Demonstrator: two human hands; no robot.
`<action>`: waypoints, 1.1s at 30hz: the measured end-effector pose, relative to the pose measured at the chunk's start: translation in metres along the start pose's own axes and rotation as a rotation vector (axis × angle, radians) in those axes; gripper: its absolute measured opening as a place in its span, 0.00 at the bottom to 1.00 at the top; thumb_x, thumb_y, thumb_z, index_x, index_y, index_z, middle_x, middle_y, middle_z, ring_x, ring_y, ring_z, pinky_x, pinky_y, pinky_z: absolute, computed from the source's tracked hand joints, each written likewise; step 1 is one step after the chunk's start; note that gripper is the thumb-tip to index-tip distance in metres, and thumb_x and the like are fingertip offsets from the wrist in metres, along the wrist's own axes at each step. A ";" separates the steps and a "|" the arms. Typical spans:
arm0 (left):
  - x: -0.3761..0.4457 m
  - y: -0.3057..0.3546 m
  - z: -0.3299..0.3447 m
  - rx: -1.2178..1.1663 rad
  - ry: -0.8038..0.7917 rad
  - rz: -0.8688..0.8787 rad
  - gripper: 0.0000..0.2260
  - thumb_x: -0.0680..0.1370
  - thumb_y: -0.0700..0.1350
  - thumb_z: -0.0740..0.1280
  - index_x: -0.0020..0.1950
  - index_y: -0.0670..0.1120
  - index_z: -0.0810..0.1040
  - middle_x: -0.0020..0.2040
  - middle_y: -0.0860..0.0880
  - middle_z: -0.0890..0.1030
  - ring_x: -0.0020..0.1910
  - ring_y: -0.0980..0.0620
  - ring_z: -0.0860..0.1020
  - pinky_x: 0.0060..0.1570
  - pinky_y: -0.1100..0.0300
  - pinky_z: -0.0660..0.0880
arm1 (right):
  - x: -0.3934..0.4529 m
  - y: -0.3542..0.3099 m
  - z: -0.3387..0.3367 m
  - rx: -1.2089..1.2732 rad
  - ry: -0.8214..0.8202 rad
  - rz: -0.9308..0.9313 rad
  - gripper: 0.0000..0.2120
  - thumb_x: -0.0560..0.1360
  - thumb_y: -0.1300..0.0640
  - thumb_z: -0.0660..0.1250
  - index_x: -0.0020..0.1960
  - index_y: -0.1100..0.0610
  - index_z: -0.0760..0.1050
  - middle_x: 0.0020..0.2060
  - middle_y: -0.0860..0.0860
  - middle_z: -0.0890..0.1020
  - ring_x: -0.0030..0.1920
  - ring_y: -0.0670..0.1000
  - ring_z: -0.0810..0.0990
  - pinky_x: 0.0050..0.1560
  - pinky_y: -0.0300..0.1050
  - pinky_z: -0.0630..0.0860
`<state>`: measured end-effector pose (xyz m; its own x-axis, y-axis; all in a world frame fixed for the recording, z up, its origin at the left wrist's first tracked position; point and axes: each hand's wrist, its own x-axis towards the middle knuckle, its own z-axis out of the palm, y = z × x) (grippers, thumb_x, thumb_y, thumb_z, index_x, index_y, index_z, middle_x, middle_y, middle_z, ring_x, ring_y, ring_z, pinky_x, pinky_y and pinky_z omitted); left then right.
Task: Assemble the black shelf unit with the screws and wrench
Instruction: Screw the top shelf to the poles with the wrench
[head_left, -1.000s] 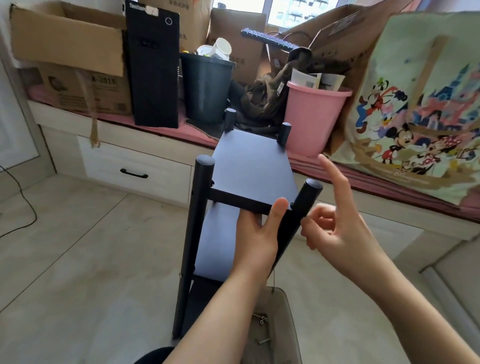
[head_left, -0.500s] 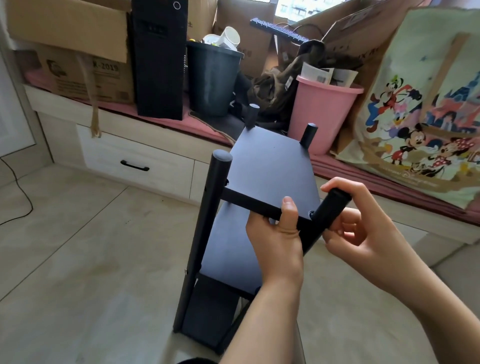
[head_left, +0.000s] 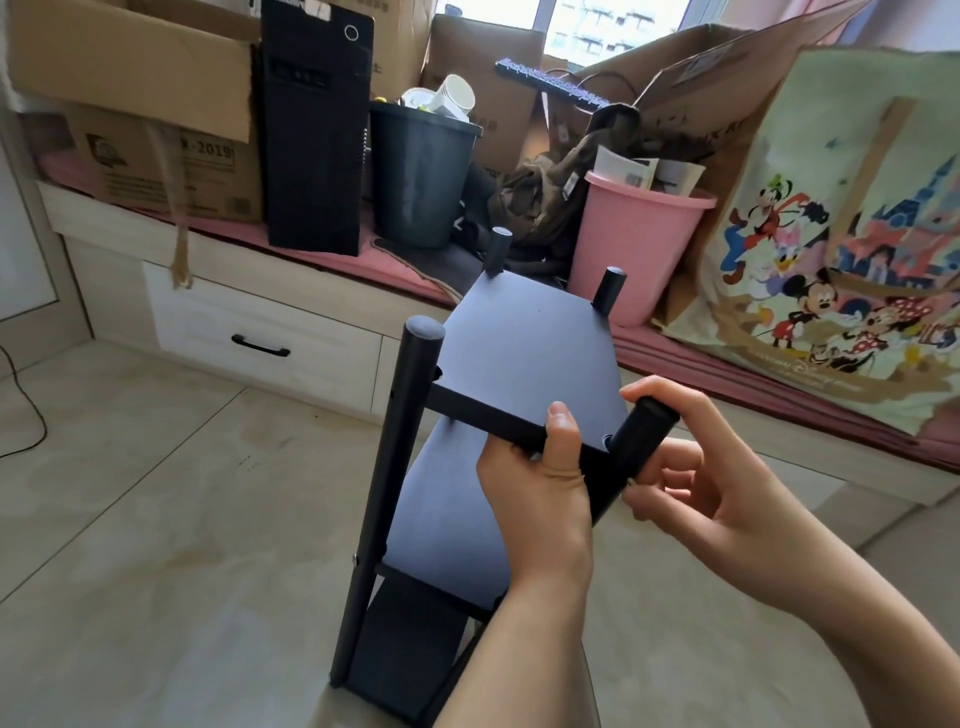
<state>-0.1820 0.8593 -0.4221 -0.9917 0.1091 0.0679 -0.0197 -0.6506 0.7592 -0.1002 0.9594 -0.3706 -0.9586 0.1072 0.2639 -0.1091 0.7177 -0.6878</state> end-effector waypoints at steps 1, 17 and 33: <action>0.000 0.000 0.001 0.001 0.002 0.002 0.05 0.81 0.43 0.67 0.55 0.48 0.81 0.48 0.51 0.86 0.50 0.54 0.84 0.45 0.66 0.79 | 0.000 0.001 -0.001 0.004 -0.001 -0.003 0.32 0.77 0.62 0.69 0.74 0.41 0.61 0.35 0.53 0.76 0.35 0.56 0.75 0.41 0.51 0.80; -0.005 0.005 0.002 0.130 -0.025 -0.017 0.17 0.82 0.45 0.66 0.40 0.66 0.82 0.45 0.58 0.86 0.48 0.58 0.84 0.45 0.65 0.77 | -0.006 0.004 0.005 0.057 0.214 -0.049 0.31 0.67 0.44 0.73 0.67 0.31 0.67 0.35 0.54 0.81 0.32 0.48 0.78 0.38 0.37 0.77; -0.007 0.009 0.000 0.095 -0.136 -0.106 0.12 0.74 0.56 0.66 0.53 0.54 0.83 0.52 0.54 0.86 0.54 0.54 0.84 0.60 0.51 0.78 | 0.008 0.023 0.012 0.415 0.224 0.153 0.36 0.67 0.51 0.81 0.70 0.39 0.69 0.57 0.54 0.82 0.56 0.52 0.83 0.57 0.45 0.80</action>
<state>-0.1754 0.8526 -0.4162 -0.9583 0.2781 0.0662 -0.1045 -0.5566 0.8242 -0.1133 0.9690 -0.3923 -0.8966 0.3680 0.2464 -0.1107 0.3526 -0.9292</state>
